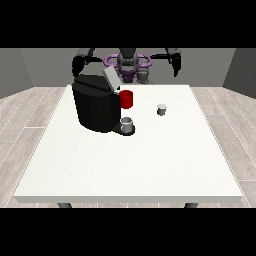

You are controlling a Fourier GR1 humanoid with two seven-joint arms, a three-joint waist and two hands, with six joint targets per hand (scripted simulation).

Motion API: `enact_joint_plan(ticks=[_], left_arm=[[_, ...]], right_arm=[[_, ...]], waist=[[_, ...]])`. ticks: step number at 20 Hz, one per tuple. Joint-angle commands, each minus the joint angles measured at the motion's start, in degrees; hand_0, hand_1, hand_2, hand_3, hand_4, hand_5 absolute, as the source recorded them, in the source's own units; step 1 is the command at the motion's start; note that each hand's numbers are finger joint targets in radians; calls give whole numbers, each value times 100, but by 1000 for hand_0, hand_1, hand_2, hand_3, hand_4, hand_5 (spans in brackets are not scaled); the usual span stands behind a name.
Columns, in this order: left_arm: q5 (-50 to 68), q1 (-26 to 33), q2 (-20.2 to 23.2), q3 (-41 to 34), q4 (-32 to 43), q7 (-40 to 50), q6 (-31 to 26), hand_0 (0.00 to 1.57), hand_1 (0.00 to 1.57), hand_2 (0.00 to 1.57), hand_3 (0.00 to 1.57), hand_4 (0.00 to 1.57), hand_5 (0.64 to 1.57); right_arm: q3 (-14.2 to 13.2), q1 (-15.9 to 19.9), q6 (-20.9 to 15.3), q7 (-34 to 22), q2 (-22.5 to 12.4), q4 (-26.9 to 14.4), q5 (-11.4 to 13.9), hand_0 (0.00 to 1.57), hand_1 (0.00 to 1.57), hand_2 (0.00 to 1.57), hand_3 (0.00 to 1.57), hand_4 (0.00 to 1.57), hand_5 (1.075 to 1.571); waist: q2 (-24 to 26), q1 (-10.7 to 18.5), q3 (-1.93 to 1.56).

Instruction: Insert the coffee pod into the coffee machine and close the lid

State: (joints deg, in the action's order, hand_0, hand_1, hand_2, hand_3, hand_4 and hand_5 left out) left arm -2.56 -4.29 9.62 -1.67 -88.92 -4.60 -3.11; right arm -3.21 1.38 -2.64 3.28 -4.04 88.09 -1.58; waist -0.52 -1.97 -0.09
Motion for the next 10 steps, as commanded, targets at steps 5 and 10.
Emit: enact_joint_plan(ticks=[5,10], left_arm=[[-20,-793,730,-643,1320,31,-366,0,0,0,0,0,1571],[-212,-1530,807,-576,1884,485,-393,0,0,0,0,0,1571]], right_arm=[[366,-38,-302,60,317,518,218,0,0,0,0,217,1571],[344,167,-246,301,396,270,105,0,0,0,0,134,1571]], waist=[[-338,-599,12],[-565,-658,9]])
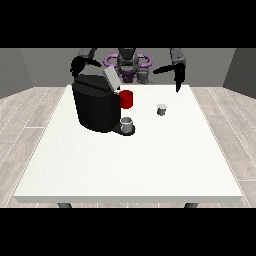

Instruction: Insert the coffee pod into the coffee machine and close the lid

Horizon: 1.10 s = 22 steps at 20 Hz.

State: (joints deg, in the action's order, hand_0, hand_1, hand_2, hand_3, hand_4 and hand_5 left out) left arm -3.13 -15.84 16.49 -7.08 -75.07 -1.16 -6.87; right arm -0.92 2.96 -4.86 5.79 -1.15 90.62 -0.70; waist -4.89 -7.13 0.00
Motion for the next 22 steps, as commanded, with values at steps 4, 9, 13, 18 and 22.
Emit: enact_joint_plan(ticks=[4,9,13,18,22], left_arm=[[-247,-635,151,-219,1402,-302,57,0,0,0,0,0,1571],[-578,-913,194,-88,1907,-298,135,0,0,0,0,0,1571],[-915,-1133,193,11,2341,-492,382,0,0,0,0,0,1571],[-1336,-1229,219,264,2637,-572,424,0,0,375,0,0,1571],[-1409,-1428,398,211,2957,-724,234,446,446,606,295,0,1571]], right_arm=[[336,107,-201,-52,110,282,-38,0,0,0,0,192,1571],[197,279,-306,22,112,-84,-115,0,0,0,0,281,1571],[246,455,-99,-63,45,-60,64,0,0,0,0,337,1571],[22,653,-261,-523,-25,-280,33,0,0,0,0,372,1571],[-111,1022,-471,-588,-77,-626,198,0,0,0,0,407,1571]], waist=[[-381,-269,2],[-437,-92,0],[-706,-243,1],[-504,-140,2],[-645,95,2]])
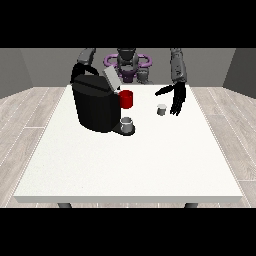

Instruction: Insert the coffee pod into the coffee machine and close the lid

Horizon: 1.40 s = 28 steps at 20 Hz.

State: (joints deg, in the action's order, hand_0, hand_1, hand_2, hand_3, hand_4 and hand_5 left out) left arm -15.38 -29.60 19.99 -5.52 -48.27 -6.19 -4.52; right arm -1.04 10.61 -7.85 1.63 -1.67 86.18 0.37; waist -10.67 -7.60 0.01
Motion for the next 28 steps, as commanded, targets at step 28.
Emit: enact_joint_plan(ticks=[28], left_arm=[[-1994,-755,199,537,1623,-388,1370,899,899,1011,776,309,1571]], right_arm=[[90,42,-177,91,146,-479,34,0,0,0,0,492,1571]], waist=[[-39,-216,-1]])
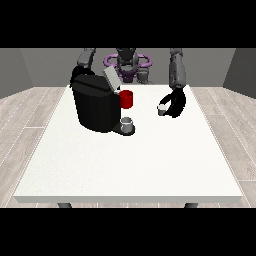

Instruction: Insert the coffee pod into the coffee machine and close the lid

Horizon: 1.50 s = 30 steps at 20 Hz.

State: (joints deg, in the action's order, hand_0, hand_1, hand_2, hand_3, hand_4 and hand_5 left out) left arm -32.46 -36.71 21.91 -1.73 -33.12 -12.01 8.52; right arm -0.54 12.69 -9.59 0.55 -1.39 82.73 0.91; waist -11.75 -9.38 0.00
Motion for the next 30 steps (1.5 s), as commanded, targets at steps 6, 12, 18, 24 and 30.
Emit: enact_joint_plan(ticks=[6,12,18,24,30], left_arm=[[-286,-47,-7,32,236,-463,149,1266,1266,1399,1363,507,1571],[-114,-670,-64,99,-230,-283,-766,1400,1400,1423,1364,595,1571],[-148,-1053,278,-16,-290,-438,-1086,1258,1258,1321,1297,529,1571],[-151,-1632,232,-90,-422,-232,-1337,1272,1272,1342,1293,548,1571],[-115,-1585,153,-134,-527,52,-1700,1253,1253,1328,1281,537,1571]], right_arm=[[10,-238,93,193,0,13,-124,0,0,0,0,487,1571],[-373,-70,226,355,-209,-662,-334,0,0,0,0,430,1571],[-316,174,231,4,-205,-599,-369,0,0,0,0,505,1571],[80,259,-68,276,131,-671,-175,0,0,0,0,443,1571],[-135,-25,321,355,-42,-778,-346,0,0,0,0,489,1571]], waist=[[84,-57,2],[454,120,-2],[392,8,1],[291,-126,1],[612,-104,-1]])
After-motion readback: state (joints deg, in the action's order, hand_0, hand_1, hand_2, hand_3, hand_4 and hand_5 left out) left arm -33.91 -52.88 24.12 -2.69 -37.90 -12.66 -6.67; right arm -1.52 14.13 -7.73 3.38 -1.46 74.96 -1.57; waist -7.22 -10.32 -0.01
